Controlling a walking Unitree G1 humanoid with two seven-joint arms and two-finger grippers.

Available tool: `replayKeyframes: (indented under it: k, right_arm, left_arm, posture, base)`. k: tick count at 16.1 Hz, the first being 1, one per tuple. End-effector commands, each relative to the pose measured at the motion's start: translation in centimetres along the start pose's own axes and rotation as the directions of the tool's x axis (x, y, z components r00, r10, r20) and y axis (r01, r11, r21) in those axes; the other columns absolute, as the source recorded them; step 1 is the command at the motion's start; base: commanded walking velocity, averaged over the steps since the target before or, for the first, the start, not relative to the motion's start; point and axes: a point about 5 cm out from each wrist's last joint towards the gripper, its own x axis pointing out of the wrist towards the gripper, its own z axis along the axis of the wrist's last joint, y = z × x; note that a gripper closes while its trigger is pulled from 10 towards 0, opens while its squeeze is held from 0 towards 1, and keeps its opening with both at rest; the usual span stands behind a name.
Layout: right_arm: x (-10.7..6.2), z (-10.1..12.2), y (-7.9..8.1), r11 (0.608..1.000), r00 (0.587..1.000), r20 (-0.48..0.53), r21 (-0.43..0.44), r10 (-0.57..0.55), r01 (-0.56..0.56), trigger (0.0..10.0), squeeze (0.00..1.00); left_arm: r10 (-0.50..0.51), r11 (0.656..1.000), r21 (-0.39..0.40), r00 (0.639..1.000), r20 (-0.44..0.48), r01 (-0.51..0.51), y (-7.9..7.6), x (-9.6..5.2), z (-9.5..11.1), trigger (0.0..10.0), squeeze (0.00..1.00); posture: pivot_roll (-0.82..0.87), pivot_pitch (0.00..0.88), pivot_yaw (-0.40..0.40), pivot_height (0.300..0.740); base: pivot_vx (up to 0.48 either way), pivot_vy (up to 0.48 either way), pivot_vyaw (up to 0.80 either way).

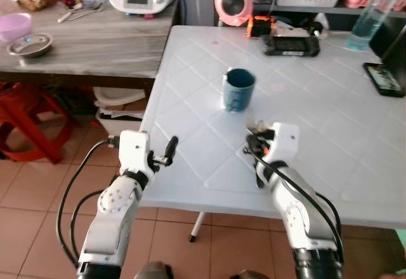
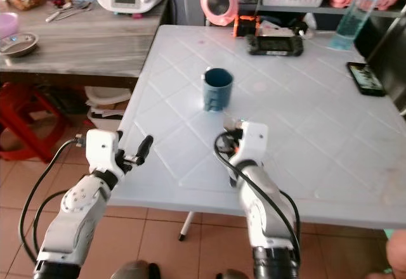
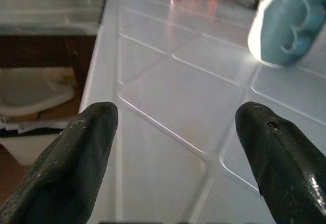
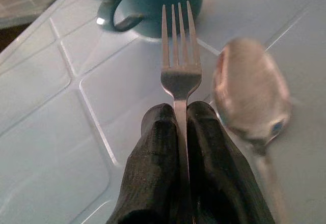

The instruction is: Setting the table

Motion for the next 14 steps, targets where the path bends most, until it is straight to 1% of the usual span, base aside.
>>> replayKeyframes:
  k: [1, 4, 8, 9, 12, 14]
  right_arm:
    - [-0.11, 0.76, 0.46, 1.000, 0.999, 0.046, 0.011, 0.012, -0.013, 10.0, 0.00]
    - [-0.10, 0.97, 0.27, 1.000, 0.999, 0.054, 0.015, 0.006, -0.007, 10.0, 0.00]
    - [-0.05, 1.01, 0.42, 1.000, 0.998, 0.058, 0.009, 0.021, -0.022, 10.0, 0.00]
    - [-0.05, 0.97, 0.43, 1.000, 0.998, 0.056, 0.008, 0.021, -0.021, 10.0, 0.00]
    - [-0.16, 0.91, 0.17, 1.000, 0.998, 0.067, 0.013, 0.005, -0.006, 10.0, 0.00]
    - [-0.16, 1.06, -0.40, 0.999, 0.996, 0.079, -0.011, -0.029, 0.030, 10.0, 0.00]
  left_arm:
    - [0.010, 1.000, 0.009, 1.000, -0.001, -0.010, 0.66, 0.17, -0.05, 10.0, 0.00]
    - [0.006, 1.000, 0.014, 1.000, 0.013, -0.006, 0.68, 0.43, 0.14, 10.0, 0.00]
    - [-0.007, 1.000, 0.001, 1.000, 0.021, 0.007, -0.06, 0.26, -0.03, 10.0, 0.00]
    - [-0.016, 1.000, 0.004, 0.999, 0.035, 0.016, -0.16, 0.22, 0.10, 10.0, 0.00]
    - [-0.015, 1.000, 0.005, 1.000, 0.026, 0.015, 0.01, 0.33, 0.00, 10.0, 0.00]
    - [-0.022, 1.000, 0.006, 0.999, 0.037, 0.022, 0.00, 0.41, 0.09, 10.0, 0.00]
  posture:
    - [-0.01, 0.000, 0.000, 0.740]
    - [-0.01, 0.000, 0.004, 0.740]
    - [-0.02, 0.000, 0.008, 0.740]
    - [-0.02, 0.000, 0.007, 0.740]
    - [-0.02, 0.000, 0.008, 0.740]
    - [-0.02, 0.000, 0.008, 0.740]
  base:
    - [0.000, 0.480, 0.00]
    - [0.000, 0.480, 0.00]
    - [0.000, 0.473, 0.00]
    - [0.000, 0.000, 0.00]
    - [0.000, 0.000, 0.00]
    - [0.000, 0.456, 0.00]
